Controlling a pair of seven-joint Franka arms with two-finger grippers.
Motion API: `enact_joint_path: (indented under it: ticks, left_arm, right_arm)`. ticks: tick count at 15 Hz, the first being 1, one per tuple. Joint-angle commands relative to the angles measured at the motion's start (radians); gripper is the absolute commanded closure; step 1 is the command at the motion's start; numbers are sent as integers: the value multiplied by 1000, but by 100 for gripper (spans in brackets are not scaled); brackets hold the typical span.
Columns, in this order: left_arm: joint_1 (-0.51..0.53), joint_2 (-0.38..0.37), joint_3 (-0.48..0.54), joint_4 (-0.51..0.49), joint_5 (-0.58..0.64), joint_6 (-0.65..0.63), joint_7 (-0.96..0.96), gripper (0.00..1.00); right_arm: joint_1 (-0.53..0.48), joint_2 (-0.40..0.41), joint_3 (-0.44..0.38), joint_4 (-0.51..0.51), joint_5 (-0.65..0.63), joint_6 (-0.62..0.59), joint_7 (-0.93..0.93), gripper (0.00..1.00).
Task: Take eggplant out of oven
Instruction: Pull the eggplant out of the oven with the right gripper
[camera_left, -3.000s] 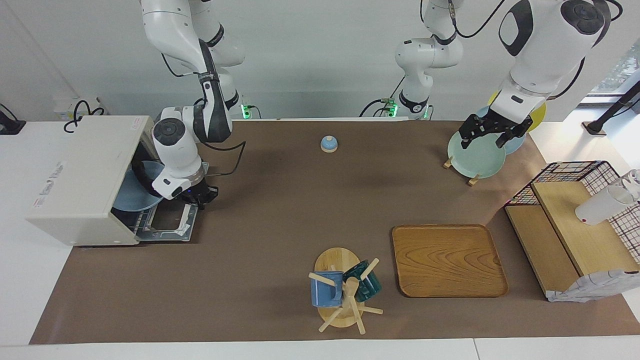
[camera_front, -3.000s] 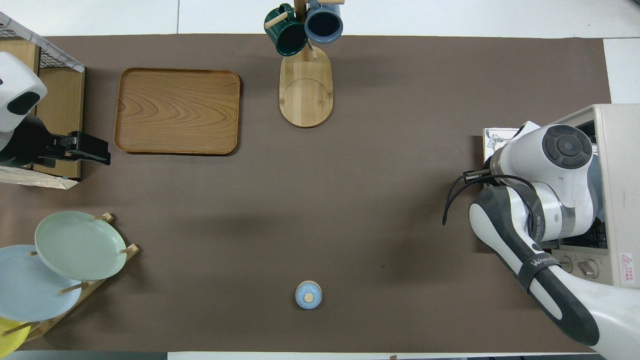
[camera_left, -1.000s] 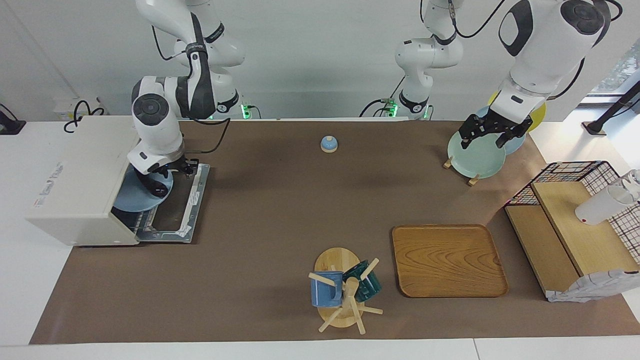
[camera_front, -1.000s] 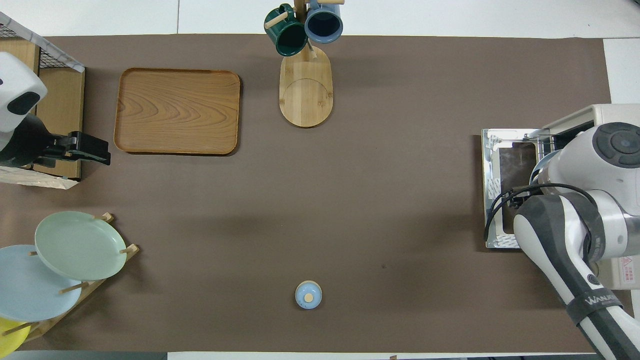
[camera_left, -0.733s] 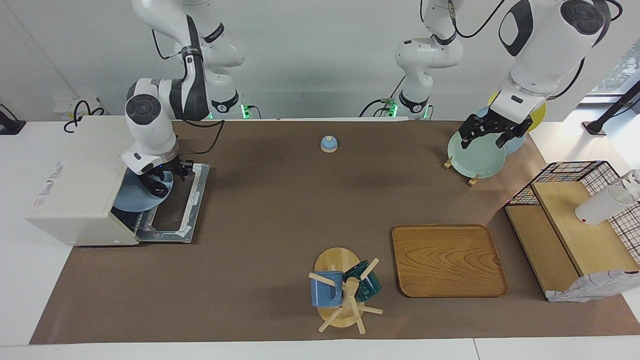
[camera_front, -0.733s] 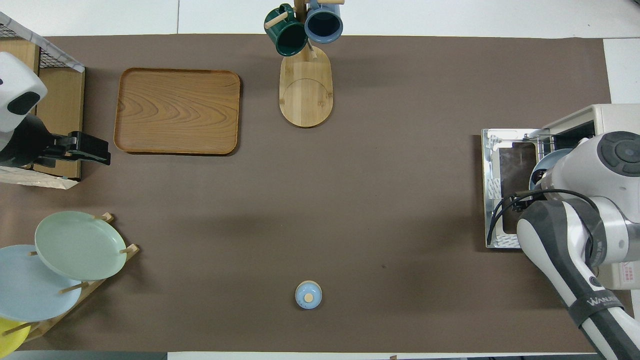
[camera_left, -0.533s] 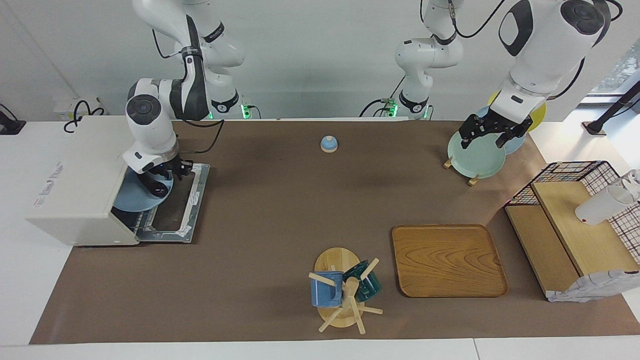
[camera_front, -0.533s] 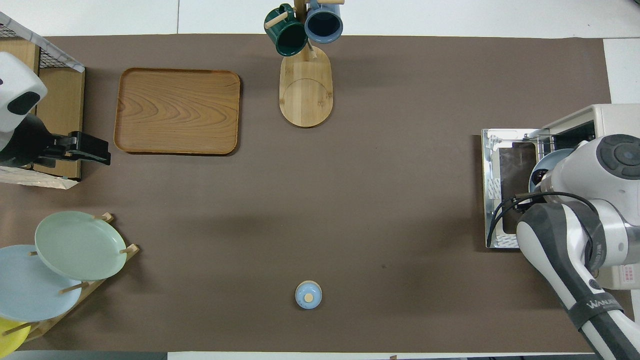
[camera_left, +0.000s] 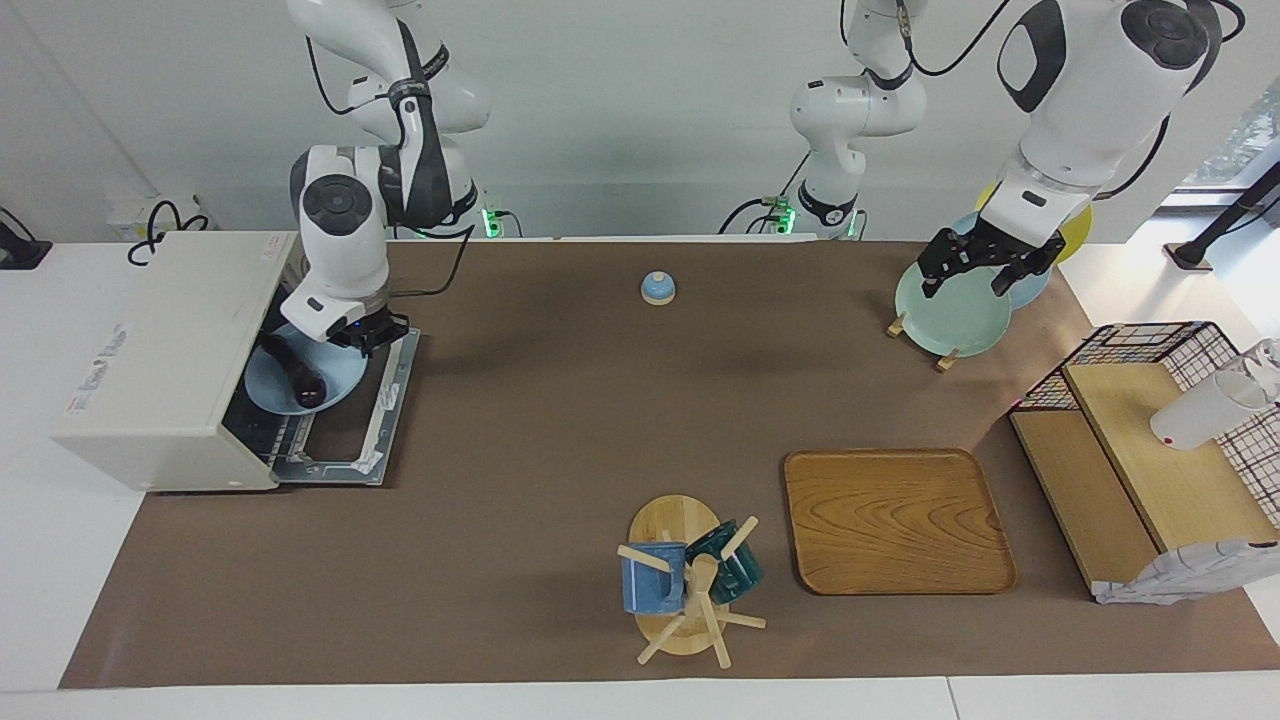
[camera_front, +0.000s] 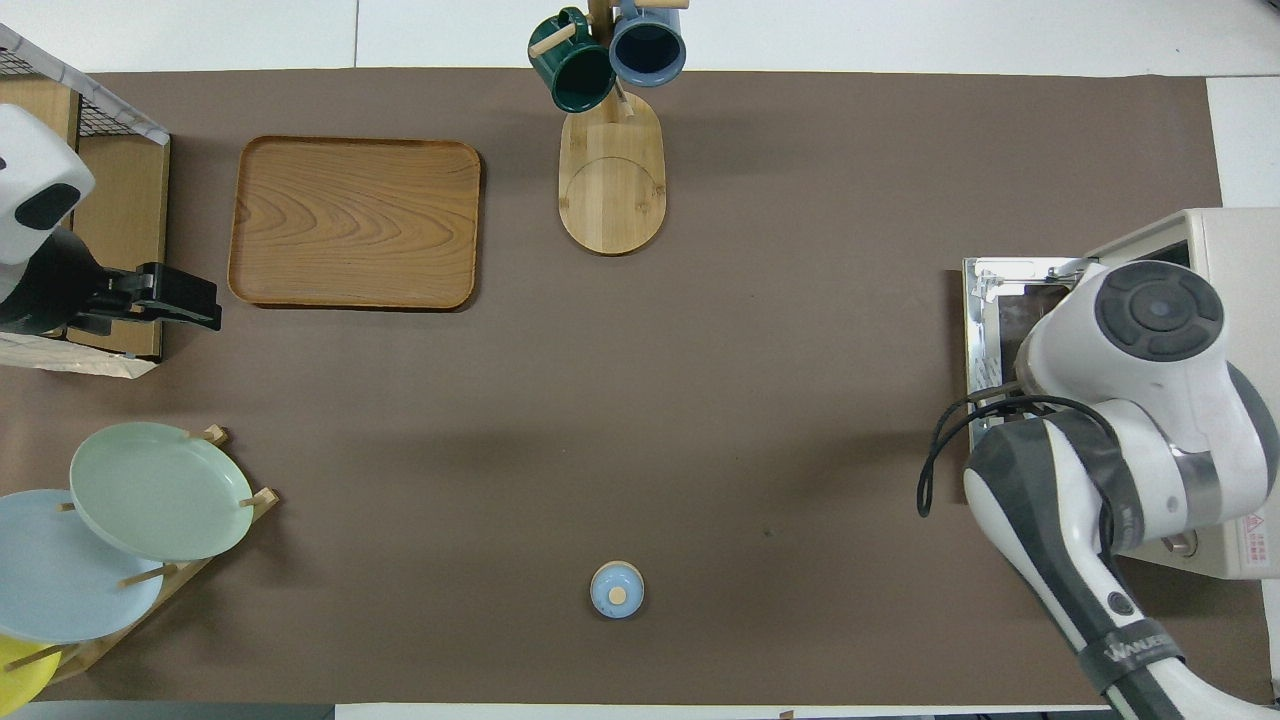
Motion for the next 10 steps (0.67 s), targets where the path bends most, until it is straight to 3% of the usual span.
enact_joint_path:
  ticks: [1, 3, 6, 10]
  left_arm:
    - [5, -10, -3, -13, 1, 12, -8, 0]
    - [5, -11, -3, -13, 1, 12, -8, 0]
    - [5, -11, -3, -13, 1, 12, -8, 0]
    - [5, -11, -3, -13, 1, 12, -8, 0]
  right_arm:
    - [133, 45, 2, 115, -4, -79, 78, 100]
    - [256, 109, 2, 235, 20, -178, 197, 100]
    - [351, 182, 5, 338, 140, -159, 312, 100]
    - [536, 542, 5, 781, 142, -297, 630, 100]
